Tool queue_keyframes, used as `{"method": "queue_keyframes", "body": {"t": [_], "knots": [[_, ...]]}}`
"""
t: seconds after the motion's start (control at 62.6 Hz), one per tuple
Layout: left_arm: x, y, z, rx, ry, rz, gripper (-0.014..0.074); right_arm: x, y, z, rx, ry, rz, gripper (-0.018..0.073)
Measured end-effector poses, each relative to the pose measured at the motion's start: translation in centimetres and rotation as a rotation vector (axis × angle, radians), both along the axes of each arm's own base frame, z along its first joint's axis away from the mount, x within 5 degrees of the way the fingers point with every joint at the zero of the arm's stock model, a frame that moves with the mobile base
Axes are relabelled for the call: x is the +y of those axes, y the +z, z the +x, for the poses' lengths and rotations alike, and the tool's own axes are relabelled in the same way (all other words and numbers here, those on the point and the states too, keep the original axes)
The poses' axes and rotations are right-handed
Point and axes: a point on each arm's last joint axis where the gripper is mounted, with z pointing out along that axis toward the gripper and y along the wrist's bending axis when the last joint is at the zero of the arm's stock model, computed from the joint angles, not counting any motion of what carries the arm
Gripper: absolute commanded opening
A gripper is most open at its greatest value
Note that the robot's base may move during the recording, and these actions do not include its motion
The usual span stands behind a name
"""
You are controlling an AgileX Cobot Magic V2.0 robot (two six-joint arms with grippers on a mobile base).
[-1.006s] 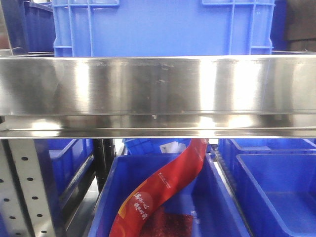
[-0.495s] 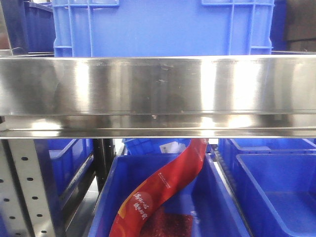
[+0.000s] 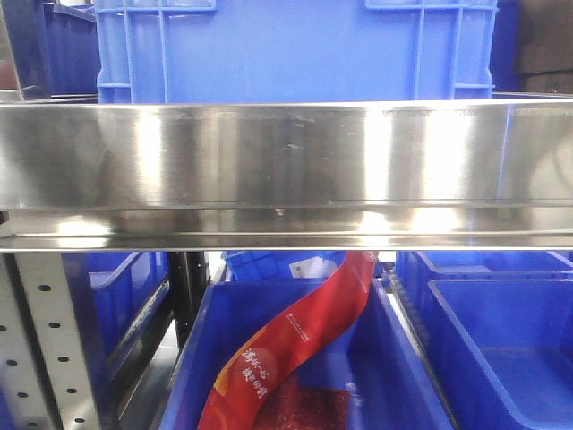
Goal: Grab block from conveyor and place in blue bin
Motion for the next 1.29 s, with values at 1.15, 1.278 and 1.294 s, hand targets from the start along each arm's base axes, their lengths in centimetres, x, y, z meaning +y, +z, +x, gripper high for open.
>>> {"method": "queue_keyframes", "body": {"t": [1.15, 1.278, 1.294], "knots": [[0.0, 0.0, 0.0, -0.003, 0.0, 0.0, -0.0111, 0.0, -1.6, -0.2, 0.028, 0.001, 0.015, -0.0167], [0.0, 0.0, 0.0, -0.003, 0.0, 0.0, -0.0111, 0.0, -1.6, -0.2, 0.028, 0.001, 0.015, -0.0167], [0.0, 0.0, 0.0, -0.003, 0.0, 0.0, -0.0111, 0.0, -1.6, -0.2, 0.028, 0.001, 0.015, -0.0167]]}}
